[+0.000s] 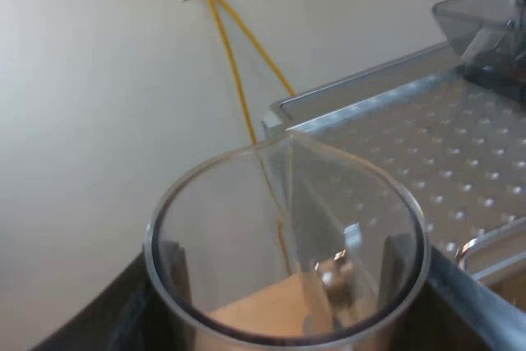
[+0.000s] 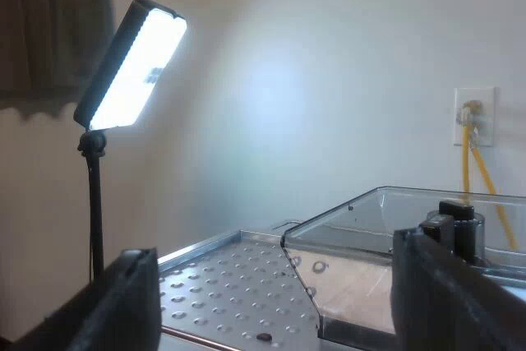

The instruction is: Pour the beans into the coffee machine

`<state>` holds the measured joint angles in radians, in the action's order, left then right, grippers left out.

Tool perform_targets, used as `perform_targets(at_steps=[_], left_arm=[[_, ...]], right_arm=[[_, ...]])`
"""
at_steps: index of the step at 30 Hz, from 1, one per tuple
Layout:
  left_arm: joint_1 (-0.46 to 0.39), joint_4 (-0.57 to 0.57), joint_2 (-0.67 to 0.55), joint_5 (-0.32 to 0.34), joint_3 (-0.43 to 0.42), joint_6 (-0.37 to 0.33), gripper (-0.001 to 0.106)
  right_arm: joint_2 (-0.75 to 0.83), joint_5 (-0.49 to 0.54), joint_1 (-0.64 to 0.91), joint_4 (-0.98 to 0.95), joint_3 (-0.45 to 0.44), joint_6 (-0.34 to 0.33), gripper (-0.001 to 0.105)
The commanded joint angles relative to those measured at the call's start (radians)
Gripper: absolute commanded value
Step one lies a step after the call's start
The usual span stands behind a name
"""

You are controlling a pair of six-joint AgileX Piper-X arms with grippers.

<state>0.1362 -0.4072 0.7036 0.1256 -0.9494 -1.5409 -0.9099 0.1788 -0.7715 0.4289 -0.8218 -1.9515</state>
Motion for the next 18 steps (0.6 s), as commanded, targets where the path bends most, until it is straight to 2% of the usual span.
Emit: perform_targets(at_steps=[1,9,13,18], left_arm=[[0.034,0.008,0.079,-0.007,-0.081,0.004,0.027],[0.059,0.008,0.263,-0.019,-0.244,0.004,0.027],[0.059,-0.034,0.352,-0.019,-0.326,0.004,0.027],[0.078,-0.045,0.427,-0.019,-0.395,0.004,0.027]], right_arm=[[0.004,0.006,-0.001,0.023,-0.009,-0.013,0.062],[0.004,0.006,-0.001,0.023,-0.009,-0.013,0.062],[0.004,0.006,-0.001,0.009,-0.009,-0.013,0.062],[0.004,0.006,-0.001,-0.006,-0.009,-0.013,0.062]])
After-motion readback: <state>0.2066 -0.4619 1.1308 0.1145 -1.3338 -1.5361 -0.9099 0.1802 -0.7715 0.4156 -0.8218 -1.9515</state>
